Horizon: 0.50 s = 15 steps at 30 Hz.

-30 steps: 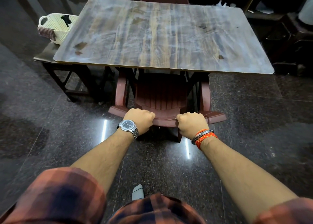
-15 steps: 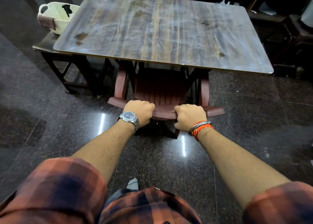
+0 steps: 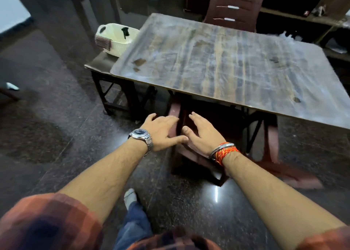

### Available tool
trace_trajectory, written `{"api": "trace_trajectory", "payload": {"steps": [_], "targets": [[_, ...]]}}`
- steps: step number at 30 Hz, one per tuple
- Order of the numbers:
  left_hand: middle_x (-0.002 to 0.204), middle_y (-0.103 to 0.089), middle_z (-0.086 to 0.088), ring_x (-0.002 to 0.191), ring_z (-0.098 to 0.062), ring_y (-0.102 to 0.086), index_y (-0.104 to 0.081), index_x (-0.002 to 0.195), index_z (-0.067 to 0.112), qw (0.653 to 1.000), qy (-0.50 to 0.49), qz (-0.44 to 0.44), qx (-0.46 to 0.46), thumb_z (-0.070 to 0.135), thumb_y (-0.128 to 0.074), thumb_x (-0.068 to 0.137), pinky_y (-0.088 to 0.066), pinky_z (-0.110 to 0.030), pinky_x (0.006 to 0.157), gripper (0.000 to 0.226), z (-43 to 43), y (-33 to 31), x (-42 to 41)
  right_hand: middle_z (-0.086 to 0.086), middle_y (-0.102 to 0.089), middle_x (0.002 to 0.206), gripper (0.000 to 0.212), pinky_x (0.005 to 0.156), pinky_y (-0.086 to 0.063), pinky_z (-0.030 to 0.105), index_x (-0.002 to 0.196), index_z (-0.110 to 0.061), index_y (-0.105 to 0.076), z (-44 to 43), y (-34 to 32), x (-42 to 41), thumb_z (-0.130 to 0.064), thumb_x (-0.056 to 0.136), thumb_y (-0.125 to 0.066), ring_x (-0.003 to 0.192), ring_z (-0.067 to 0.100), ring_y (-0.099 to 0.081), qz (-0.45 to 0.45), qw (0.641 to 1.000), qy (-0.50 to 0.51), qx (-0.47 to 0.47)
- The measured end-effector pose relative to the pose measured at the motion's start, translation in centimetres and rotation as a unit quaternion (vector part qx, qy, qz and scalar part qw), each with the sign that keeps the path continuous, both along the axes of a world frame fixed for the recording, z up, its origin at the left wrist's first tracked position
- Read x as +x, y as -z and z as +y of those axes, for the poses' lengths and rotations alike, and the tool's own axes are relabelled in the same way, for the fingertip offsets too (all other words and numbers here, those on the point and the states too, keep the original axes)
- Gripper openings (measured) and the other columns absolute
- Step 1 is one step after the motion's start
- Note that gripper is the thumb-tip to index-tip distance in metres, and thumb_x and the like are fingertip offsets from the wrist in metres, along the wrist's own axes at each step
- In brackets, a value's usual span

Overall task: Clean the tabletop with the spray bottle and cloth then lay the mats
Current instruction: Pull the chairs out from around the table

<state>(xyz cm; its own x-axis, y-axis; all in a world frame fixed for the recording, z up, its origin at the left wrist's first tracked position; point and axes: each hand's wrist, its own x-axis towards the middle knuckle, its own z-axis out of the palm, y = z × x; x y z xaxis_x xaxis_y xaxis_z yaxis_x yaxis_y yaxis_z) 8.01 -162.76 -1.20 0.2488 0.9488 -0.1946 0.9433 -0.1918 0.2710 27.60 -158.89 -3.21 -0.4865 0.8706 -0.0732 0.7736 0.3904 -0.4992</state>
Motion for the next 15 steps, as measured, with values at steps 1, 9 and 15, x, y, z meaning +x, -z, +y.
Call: {"api": "trace_trajectory", "payload": {"steps": [1,9,15], "targets": [[0.155,-0.041,0.005,0.14,-0.015,-0.04,-0.034,0.151,0.02,0.999,-0.031,0.006,0.009,0.087,-0.018,0.074,-0.016,-0.05,0.119,0.102,0.9,0.3,-2.9,0.005,-0.026,0.156,0.065,0.118,-0.016,0.031,0.147,-0.011,-0.033,1.1,0.2,-2.5,-0.048,0.095,-0.044,0.144,0.02,-0.023,-0.009,1.0,-0.001,0.011],[0.16,-0.032,-0.001,0.141,-0.023,-0.04,-0.029,0.153,0.016,0.983,-0.169,0.058,0.038,0.062,-0.037,0.095,-0.023,-0.05,0.117,0.074,8.3,0.3,-24.1,0.005,-0.019,0.159,0.068,0.118,-0.016,0.043,0.15,-0.012,-0.024,9.6,-0.8,-23.8,-0.049,0.095,-0.041,0.147,0.022,-0.012,-0.029,0.998,-0.004,0.055],[0.156,-0.038,-0.002,0.135,-0.027,-0.046,-0.032,0.149,0.015,0.977,-0.21,0.045,0.013,0.054,-0.044,0.095,-0.025,-0.048,0.115,0.067,14.8,0.5,-32.8,0.005,-0.017,0.159,0.069,0.119,-0.012,0.039,0.15,-0.013,-0.023,15.8,-1.2,-33.9,-0.048,0.095,-0.042,0.147,0.022,-0.011,-0.003,0.999,0.004,0.04]]}}
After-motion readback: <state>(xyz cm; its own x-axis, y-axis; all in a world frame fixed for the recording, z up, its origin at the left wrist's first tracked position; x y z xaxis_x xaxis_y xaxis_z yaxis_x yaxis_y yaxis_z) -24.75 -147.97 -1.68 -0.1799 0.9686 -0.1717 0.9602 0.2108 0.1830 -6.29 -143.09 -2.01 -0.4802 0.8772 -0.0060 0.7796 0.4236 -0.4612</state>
